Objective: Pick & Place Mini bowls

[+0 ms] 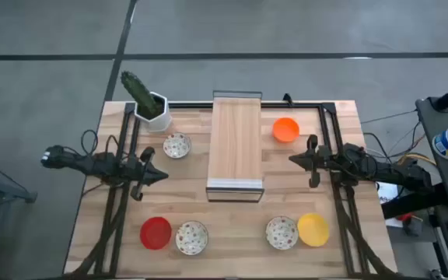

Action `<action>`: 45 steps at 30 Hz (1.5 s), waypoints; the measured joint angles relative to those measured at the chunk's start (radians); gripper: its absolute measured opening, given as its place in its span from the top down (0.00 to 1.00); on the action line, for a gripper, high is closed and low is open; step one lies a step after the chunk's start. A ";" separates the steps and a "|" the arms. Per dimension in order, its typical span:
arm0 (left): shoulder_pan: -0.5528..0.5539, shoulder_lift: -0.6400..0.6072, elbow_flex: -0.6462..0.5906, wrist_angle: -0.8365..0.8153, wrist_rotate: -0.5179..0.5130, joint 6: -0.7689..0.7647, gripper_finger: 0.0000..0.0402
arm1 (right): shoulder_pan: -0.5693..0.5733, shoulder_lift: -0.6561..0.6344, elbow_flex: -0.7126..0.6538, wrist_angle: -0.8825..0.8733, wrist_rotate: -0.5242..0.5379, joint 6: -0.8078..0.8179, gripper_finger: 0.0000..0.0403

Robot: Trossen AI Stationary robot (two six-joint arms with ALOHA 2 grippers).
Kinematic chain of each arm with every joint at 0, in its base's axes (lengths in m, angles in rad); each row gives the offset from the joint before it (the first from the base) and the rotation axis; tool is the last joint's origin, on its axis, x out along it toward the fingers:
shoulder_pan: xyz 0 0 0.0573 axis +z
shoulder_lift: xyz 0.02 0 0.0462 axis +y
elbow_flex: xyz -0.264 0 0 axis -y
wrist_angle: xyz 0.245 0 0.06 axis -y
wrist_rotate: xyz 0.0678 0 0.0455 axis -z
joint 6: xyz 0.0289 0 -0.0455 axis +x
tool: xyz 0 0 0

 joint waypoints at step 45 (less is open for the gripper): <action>0.000 0.000 0.000 0.000 0.000 0.000 1.00 | 0.000 0.000 0.000 0.000 0.000 -0.003 0.98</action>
